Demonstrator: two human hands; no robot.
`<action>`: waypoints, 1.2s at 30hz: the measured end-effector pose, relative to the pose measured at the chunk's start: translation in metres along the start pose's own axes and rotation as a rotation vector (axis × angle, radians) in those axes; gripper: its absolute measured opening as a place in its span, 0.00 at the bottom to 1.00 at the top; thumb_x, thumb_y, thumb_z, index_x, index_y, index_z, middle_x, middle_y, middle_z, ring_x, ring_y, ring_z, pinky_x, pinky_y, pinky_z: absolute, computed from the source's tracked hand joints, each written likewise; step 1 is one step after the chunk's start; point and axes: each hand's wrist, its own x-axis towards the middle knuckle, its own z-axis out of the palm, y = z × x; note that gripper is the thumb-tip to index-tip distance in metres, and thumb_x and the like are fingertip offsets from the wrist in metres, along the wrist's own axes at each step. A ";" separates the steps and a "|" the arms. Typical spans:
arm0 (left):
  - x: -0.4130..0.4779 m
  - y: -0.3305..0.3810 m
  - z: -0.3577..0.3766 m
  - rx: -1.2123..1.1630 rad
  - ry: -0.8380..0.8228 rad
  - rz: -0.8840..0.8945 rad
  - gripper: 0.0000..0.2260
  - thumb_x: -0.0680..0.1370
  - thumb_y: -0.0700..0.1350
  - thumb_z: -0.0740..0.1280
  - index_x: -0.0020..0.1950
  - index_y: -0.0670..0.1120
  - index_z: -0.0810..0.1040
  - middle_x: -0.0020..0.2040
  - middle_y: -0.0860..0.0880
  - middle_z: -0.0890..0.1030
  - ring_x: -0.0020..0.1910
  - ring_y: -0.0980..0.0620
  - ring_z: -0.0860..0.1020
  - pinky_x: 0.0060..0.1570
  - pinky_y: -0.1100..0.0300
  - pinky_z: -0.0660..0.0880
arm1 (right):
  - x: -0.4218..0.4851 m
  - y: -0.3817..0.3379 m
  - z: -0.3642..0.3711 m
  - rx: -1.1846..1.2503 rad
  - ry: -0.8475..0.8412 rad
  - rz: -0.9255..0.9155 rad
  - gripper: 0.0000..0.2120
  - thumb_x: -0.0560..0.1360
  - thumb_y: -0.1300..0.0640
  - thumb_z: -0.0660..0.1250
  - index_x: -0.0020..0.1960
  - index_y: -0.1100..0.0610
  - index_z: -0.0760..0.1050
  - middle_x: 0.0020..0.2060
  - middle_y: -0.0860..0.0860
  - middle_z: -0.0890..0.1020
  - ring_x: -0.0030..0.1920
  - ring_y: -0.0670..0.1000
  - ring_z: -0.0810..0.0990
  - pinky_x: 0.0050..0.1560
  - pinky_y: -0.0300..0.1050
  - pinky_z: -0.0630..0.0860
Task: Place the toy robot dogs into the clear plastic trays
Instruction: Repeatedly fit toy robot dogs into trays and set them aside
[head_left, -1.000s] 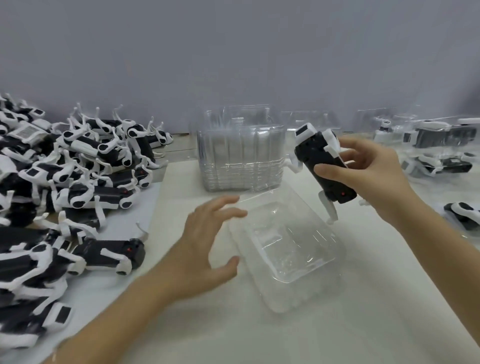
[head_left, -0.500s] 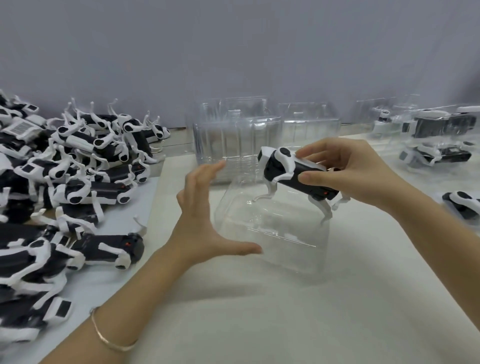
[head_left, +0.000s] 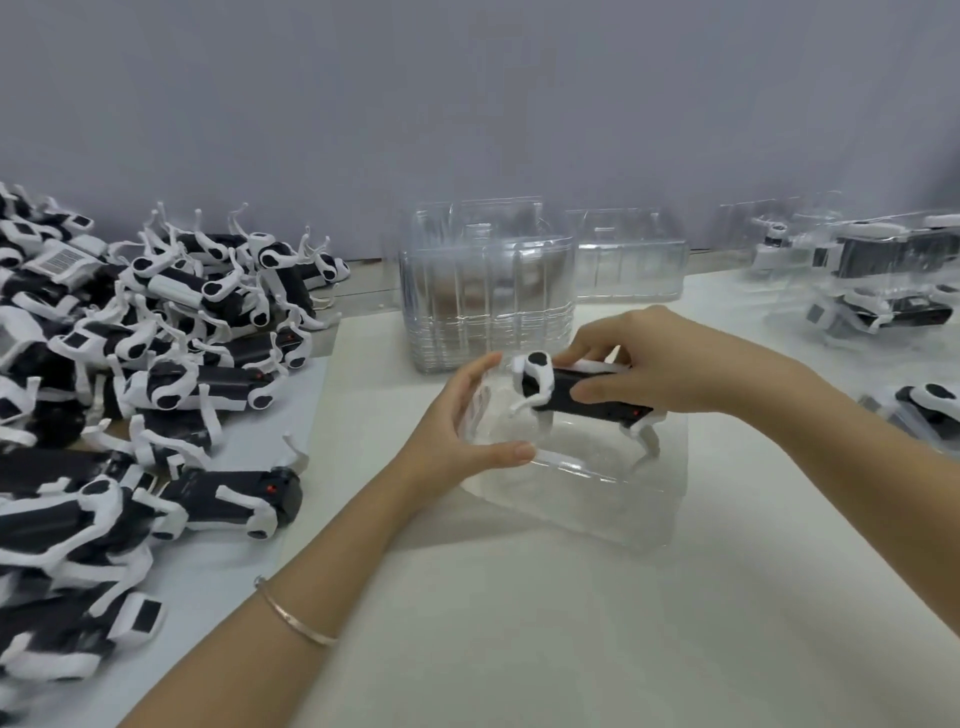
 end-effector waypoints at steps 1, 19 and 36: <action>-0.003 -0.001 0.000 0.017 0.005 -0.007 0.43 0.56 0.58 0.80 0.68 0.65 0.66 0.70 0.65 0.70 0.71 0.65 0.66 0.67 0.65 0.65 | 0.000 0.002 0.000 -0.031 -0.033 0.005 0.11 0.74 0.47 0.71 0.56 0.40 0.78 0.46 0.37 0.78 0.42 0.38 0.77 0.37 0.36 0.73; -0.024 0.004 0.015 -0.026 0.067 -0.106 0.46 0.57 0.63 0.78 0.69 0.72 0.56 0.56 0.88 0.56 0.57 0.89 0.54 0.60 0.71 0.58 | 0.004 0.018 0.037 -0.650 0.269 -0.584 0.11 0.75 0.47 0.71 0.53 0.51 0.83 0.44 0.51 0.80 0.46 0.55 0.76 0.48 0.50 0.72; -0.006 0.050 0.034 -0.313 0.290 -0.150 0.32 0.58 0.62 0.79 0.60 0.65 0.73 0.54 0.67 0.81 0.62 0.60 0.76 0.60 0.59 0.71 | -0.061 0.019 0.055 0.954 0.313 0.196 0.36 0.61 0.31 0.71 0.68 0.29 0.64 0.63 0.32 0.74 0.54 0.33 0.77 0.55 0.33 0.72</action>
